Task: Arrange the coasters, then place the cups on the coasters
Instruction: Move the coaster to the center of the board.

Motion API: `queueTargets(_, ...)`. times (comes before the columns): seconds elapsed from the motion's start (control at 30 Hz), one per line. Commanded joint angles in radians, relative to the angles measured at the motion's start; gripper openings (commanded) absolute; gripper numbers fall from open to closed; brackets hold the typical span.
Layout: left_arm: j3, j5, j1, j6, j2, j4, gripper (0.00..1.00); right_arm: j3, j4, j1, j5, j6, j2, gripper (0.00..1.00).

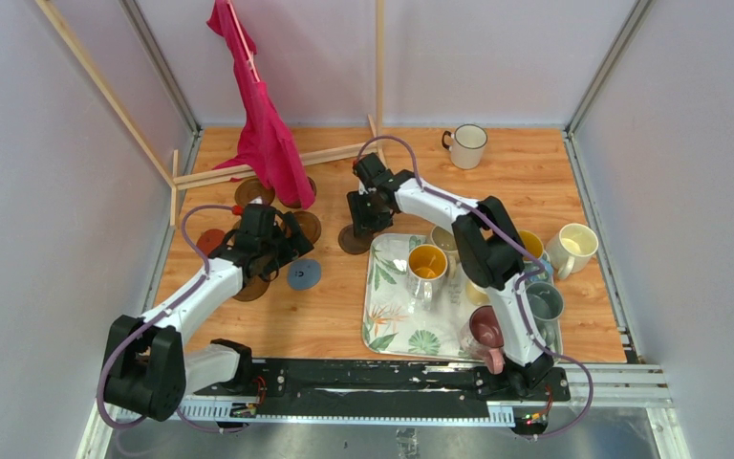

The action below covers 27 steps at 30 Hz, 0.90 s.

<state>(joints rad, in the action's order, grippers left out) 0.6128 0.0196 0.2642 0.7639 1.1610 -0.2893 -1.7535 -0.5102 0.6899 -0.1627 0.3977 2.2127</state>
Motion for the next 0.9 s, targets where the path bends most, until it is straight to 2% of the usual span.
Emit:
queueTargets(0.0,0.033,0.006,0.000,-0.024,-0.009,-0.034,1.00,0.041,-0.041,0.058,0.008,0.013,-0.009,0.54)
queueTargets(0.3,0.049,0.020,-0.014,-0.033,-0.018,-0.067,1.00,0.129,-0.014,0.121,0.041,0.024,-0.037,0.52)
queueTargets(0.57,0.060,0.023,-0.039,-0.050,-0.041,-0.106,1.00,0.215,0.010,0.126,0.072,0.027,-0.095,0.52)
queueTargets(0.87,0.091,0.008,-0.074,-0.073,-0.079,-0.180,1.00,0.082,-0.032,0.120,0.094,-0.014,-0.076,0.53)
